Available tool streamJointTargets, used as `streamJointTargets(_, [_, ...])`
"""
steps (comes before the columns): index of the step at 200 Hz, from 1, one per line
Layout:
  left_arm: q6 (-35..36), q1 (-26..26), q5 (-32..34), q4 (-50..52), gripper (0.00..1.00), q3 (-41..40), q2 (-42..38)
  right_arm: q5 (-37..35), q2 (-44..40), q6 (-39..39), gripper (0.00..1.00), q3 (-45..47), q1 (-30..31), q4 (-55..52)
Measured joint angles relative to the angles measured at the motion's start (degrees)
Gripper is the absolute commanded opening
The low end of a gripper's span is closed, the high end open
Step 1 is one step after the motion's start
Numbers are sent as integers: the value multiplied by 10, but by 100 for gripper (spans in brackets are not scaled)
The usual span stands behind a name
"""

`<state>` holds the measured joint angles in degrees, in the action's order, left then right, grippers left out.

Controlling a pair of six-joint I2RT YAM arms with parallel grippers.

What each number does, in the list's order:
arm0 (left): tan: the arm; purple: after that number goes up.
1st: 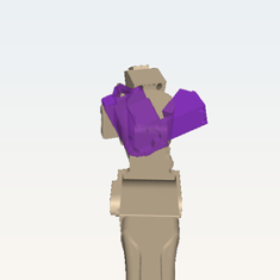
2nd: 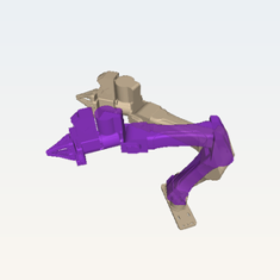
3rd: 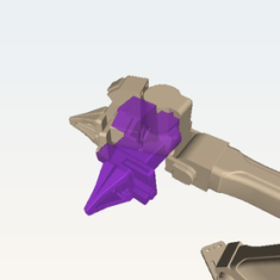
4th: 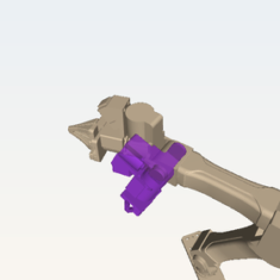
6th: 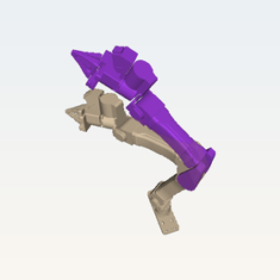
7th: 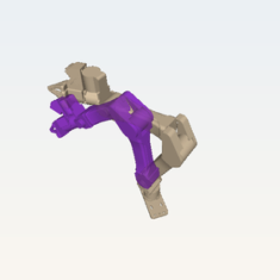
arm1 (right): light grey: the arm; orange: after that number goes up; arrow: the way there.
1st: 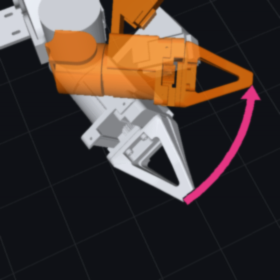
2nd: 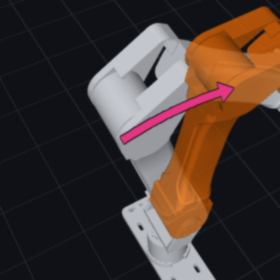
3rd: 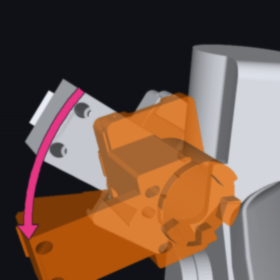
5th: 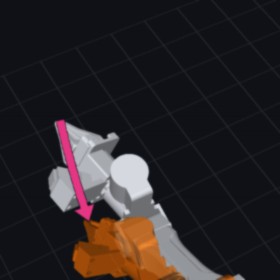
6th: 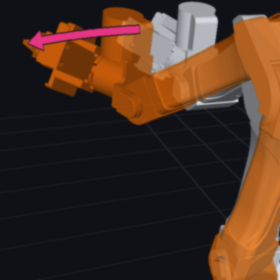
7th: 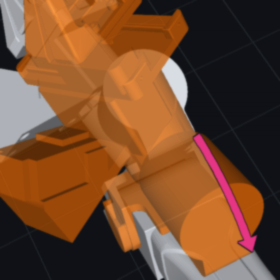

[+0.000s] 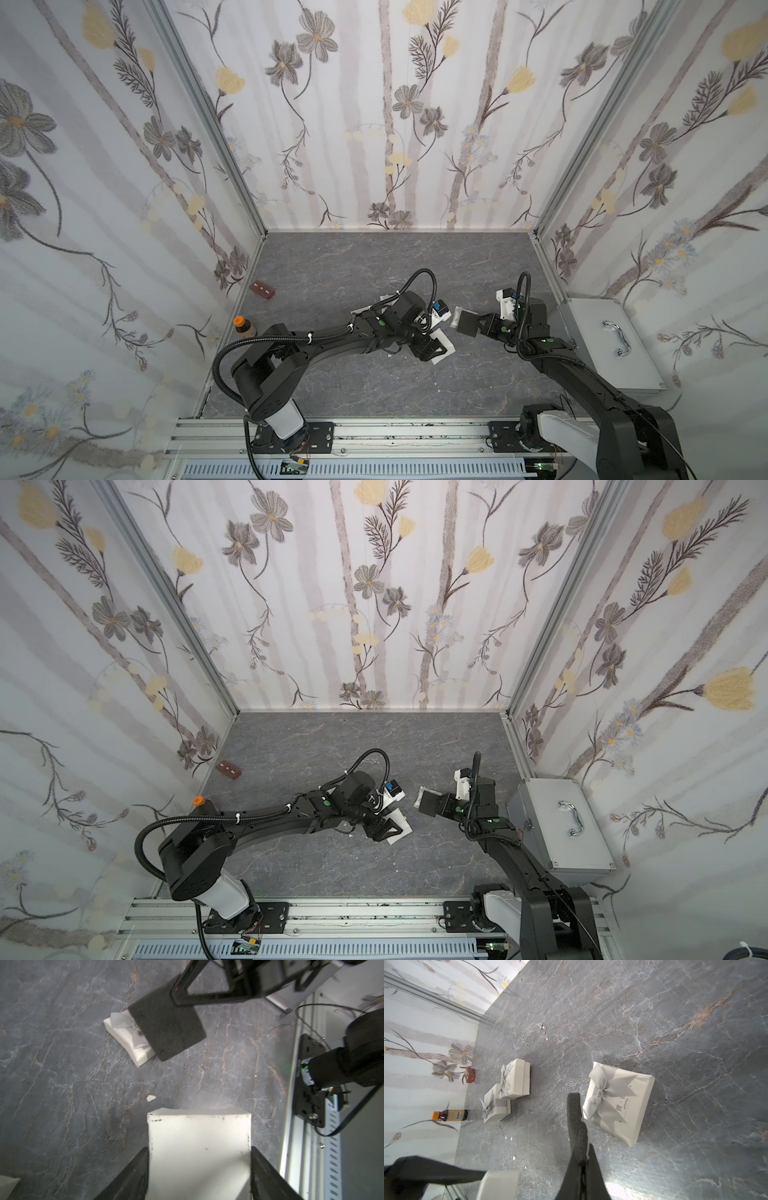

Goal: Take the necklace out of the lift-off lid jewelry box
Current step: Place the inner lining at the center of the board.

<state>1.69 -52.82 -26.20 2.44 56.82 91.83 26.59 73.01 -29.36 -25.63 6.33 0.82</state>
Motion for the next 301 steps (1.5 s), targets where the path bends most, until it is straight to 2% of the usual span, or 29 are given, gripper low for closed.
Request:
streamJointTargets(23, [-26,15,-41,-25,72,-10,-27,0,23,-4,68,-6,-3,2])
streamJointTargets(43, [-50,27,-72,-44,72,-14,-47,-10,5,2,73,-9,-3,-3])
streamJointTargets(54, [-68,38,-97,-61,72,-19,-57,-14,-19,5,71,-10,-2,-2])
streamJointTargets(87, [-149,86,-159,-137,72,-43,-79,-5,-106,42,47,-10,26,7])
streamJointTargets(133, [-248,117,-208,-217,72,-44,-95,-37,-208,103,38,3,156,61])
streamJointTargets(183, [-356,135,-243,-309,71,-45,-88,-69,-296,155,29,47,183,146])
streamJointTargets(225, [-404,136,-256,-349,71,-42,-73,-56,-298,197,27,35,200,175])
streamJointTargets(301, [-447,136,-276,-391,70,-41,-63,-69,-235,258,23,-18,247,183])
